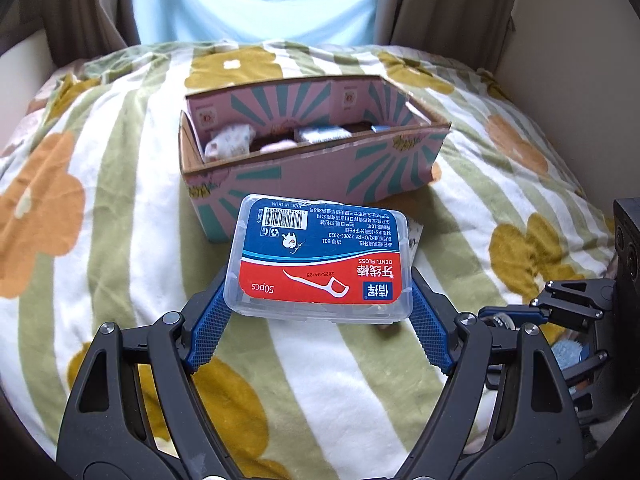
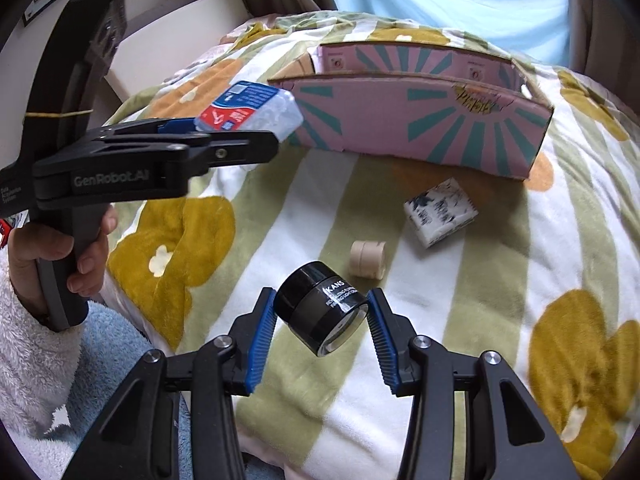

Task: Organize objects
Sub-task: 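Lift the floss case with the left tool while the right tool holds the black jar, then carry the floss case and black jar into the cardboard box and open both tools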

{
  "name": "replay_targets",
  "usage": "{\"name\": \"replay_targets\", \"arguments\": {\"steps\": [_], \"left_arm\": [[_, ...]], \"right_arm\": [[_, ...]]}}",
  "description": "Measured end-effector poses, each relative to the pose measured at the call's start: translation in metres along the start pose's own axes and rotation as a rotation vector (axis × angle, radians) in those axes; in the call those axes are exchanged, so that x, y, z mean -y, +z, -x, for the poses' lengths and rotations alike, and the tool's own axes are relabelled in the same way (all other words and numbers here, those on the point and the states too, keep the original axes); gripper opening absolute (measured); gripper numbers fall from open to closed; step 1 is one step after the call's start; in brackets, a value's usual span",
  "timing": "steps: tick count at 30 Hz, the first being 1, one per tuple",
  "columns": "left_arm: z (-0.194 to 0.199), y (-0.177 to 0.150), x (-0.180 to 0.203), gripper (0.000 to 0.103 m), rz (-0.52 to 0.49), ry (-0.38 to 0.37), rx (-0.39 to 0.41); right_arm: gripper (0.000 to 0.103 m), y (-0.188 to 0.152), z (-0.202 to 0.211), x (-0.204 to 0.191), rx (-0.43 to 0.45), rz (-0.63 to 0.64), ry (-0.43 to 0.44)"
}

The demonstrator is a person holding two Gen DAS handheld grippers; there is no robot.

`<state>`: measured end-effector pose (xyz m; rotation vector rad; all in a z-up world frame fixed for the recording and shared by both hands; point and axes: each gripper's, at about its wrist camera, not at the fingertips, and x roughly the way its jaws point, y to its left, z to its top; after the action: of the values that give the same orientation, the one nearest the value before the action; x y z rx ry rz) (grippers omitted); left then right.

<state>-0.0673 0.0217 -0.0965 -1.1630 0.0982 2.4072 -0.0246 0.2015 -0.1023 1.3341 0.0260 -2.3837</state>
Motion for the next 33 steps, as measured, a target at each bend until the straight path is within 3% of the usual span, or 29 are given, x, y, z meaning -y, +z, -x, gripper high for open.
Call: {"name": "replay_targets", "arguments": {"steps": [10, 17, 25, 33], "left_arm": [[0.025, 0.064, -0.002, 0.079, -0.044, 0.049, 0.037], [0.012, 0.117, -0.017, 0.079, -0.019, 0.068, 0.027], [-0.044, 0.159, -0.04, 0.079, 0.024, 0.073, -0.044], [-0.112, 0.169, -0.075, 0.079, 0.109, 0.03, -0.12]], "right_arm": [[0.042, 0.073, 0.042, 0.029, 0.069, 0.002, -0.076], [0.042, 0.143, 0.052, 0.053, 0.092, 0.001, -0.122], [0.042, 0.209, 0.013, 0.079, 0.037, -0.001, -0.147], [0.042, 0.245, -0.052, 0.11, -0.034, -0.043, -0.174]]}}
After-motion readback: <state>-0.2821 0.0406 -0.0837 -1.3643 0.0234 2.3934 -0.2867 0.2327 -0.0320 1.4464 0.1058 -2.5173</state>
